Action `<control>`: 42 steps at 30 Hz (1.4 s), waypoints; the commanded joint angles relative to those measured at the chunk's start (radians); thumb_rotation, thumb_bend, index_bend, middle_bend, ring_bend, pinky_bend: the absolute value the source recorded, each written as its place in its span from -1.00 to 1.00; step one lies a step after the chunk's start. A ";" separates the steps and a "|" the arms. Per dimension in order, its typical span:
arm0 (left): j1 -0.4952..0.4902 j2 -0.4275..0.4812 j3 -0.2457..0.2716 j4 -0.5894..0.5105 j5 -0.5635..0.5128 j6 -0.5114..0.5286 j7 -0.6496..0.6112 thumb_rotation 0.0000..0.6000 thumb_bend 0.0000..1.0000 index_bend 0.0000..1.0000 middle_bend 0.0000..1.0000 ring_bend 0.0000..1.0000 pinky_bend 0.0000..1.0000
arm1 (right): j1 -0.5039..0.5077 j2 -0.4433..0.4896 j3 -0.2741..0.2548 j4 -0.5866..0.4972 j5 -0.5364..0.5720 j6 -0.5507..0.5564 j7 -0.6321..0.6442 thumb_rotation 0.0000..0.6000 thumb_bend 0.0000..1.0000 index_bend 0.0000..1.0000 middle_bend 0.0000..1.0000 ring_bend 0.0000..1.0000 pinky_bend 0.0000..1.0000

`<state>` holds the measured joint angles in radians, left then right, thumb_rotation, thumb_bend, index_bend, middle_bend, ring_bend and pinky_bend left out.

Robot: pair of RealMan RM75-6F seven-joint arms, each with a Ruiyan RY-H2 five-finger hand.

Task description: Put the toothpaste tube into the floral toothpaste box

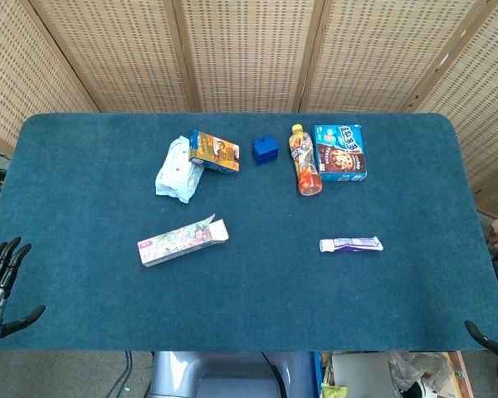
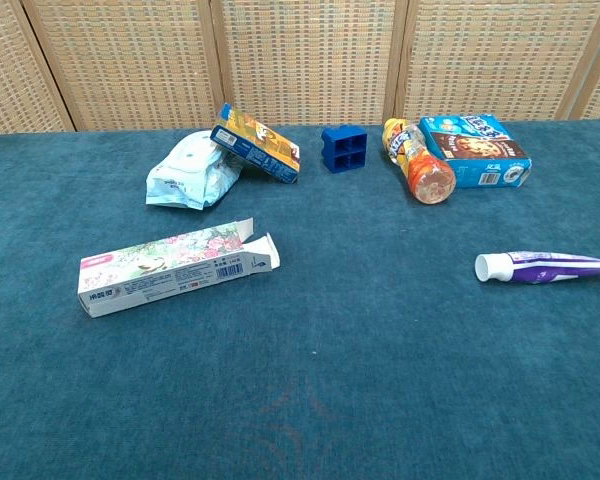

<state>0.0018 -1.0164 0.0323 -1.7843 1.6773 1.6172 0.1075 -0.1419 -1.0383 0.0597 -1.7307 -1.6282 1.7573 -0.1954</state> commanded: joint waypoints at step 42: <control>-0.105 -0.064 -0.114 0.034 -0.238 -0.162 0.067 1.00 -0.64 -1.00 -1.00 -1.00 -1.00 | 0.651 -0.374 0.138 0.479 0.419 -0.924 0.044 1.00 -0.11 -0.43 -0.30 -0.52 -0.26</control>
<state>-0.1014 -1.0784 -0.0797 -1.7514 1.4444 1.4590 0.1717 0.4864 -1.3755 0.1929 -1.3057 -1.2423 0.8663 -0.1639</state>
